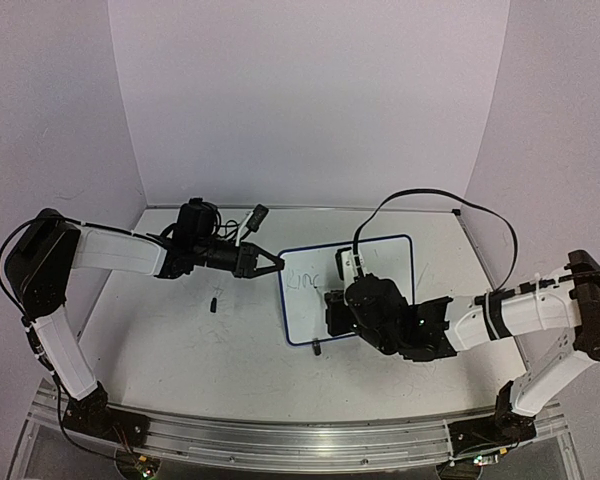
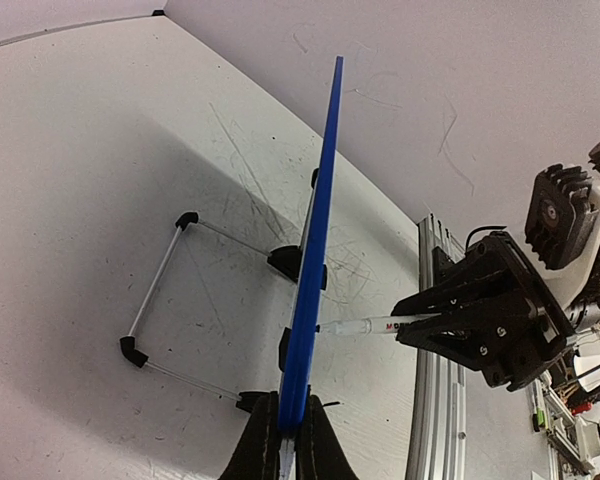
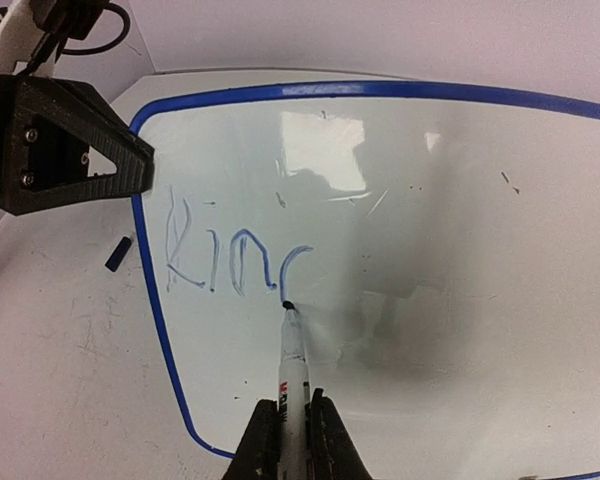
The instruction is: Write a sentence on the whiteboard
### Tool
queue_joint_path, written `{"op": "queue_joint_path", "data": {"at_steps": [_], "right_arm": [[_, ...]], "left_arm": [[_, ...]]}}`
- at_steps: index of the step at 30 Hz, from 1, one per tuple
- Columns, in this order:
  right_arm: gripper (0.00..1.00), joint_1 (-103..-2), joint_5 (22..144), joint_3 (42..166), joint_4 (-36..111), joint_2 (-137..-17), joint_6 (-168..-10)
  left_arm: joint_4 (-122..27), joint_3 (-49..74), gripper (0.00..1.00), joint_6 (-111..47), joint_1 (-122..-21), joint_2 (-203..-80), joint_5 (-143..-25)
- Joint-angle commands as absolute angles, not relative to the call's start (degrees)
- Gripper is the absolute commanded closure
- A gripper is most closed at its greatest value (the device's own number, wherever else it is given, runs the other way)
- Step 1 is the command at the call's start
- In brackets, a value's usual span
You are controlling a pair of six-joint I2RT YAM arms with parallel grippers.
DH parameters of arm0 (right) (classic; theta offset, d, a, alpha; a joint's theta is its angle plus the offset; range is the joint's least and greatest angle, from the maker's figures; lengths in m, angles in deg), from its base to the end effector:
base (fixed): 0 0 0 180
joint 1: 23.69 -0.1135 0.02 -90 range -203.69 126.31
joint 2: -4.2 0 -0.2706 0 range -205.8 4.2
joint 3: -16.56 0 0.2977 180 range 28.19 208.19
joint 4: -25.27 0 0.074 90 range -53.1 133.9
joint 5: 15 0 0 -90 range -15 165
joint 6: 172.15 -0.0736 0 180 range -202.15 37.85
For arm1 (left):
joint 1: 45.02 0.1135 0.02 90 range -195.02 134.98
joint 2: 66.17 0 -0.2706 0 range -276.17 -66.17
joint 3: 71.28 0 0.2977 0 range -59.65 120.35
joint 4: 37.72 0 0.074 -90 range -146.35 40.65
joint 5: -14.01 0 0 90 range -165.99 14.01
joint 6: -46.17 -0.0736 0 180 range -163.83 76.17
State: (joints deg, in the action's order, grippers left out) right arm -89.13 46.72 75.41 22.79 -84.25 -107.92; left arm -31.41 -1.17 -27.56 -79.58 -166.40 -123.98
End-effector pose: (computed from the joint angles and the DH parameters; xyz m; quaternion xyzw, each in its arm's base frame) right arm 0.1959 0.3448 0.1737 -0.1609 0.8215 0.2156 0.5028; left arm 0.3300 -0.2937 0.1806 0.3409 0.7203 -0.5218 0.3044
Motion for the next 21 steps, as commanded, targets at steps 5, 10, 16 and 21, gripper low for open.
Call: {"op": "queue_joint_path", "data": {"at_steps": [5, 10, 16, 21], "right_arm": [[1.00, -88.02, 39.84, 78.68, 23.55, -84.00, -106.33], [1.00, -87.46, 39.24, 79.63, 23.21, -83.63, -105.17], [1.00, -86.61, 39.62, 81.12, 22.43, -84.30, -103.25], [1.00, -85.94, 39.78, 82.01, 21.93, -84.37, -102.05]], "left_arm": [[-31.23, -1.31, 1.00, -27.83, -79.65, -164.17, -126.14], [-31.24, -1.08, 1.00, -27.83, -79.65, -164.35, -126.39], [-31.24, -1.16, 1.00, -27.83, -79.65, -164.35, -126.45], [-31.24, -1.13, 1.00, -27.83, -79.69, -164.45, -126.49]]}}
